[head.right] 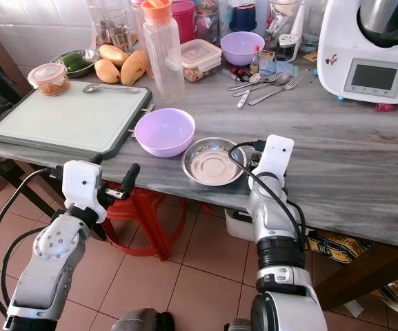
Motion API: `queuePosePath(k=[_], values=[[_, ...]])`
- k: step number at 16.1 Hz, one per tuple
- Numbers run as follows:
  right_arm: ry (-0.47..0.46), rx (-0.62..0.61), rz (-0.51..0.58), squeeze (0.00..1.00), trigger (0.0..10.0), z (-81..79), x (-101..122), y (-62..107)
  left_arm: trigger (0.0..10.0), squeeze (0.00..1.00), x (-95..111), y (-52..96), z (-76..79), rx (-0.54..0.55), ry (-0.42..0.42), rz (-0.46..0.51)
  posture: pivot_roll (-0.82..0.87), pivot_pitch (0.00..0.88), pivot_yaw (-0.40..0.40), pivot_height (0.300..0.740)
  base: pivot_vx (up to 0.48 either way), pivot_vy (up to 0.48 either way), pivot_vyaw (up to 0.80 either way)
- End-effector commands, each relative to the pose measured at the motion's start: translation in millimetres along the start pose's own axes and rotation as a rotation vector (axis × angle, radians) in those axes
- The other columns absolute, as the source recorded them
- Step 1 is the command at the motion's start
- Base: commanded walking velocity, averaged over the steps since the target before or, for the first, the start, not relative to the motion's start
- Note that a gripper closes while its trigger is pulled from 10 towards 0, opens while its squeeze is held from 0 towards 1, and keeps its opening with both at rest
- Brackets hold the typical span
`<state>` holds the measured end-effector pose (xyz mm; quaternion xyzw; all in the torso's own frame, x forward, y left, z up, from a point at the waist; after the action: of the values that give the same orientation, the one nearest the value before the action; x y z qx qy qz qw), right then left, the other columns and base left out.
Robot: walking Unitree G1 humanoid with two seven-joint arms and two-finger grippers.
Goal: Setting the table
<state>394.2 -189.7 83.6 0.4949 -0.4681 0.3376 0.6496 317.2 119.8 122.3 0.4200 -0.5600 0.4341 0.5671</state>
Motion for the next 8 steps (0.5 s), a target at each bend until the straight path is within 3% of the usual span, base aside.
queuePosePath(k=[1,8], values=[[-0.002,-0.006,0.032,1.00,10.0,0.1,9,0.1,10.0,0.00,-2,-2.0,-1.6,0.010,-0.007,-0.008,-0.04,0.000,0.090,0.740,0.000,0.000,0.00],[0.037,-0.044,0.190,1.00,10.0,7.9,47,5.6,10.0,0.00,0,-8.2,2.5,-0.003,-0.001,0.010,-0.05,0.000,0.090,0.740,0.000,0.000,0.00]])
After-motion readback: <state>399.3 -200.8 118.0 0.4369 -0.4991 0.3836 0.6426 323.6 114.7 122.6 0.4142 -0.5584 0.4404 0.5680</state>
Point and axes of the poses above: a point about 5 cm out from each wrist's last joint towards the gripper, its own y axis pointing back from the gripper into the wrist, its own x axis along the axis of the wrist's last joint, z = x × y, the point moved 6 cm from there along -y, pointing out of the wrist towards the gripper, and after that the axes turned 7 degrees about y, right-handed, at the moved point
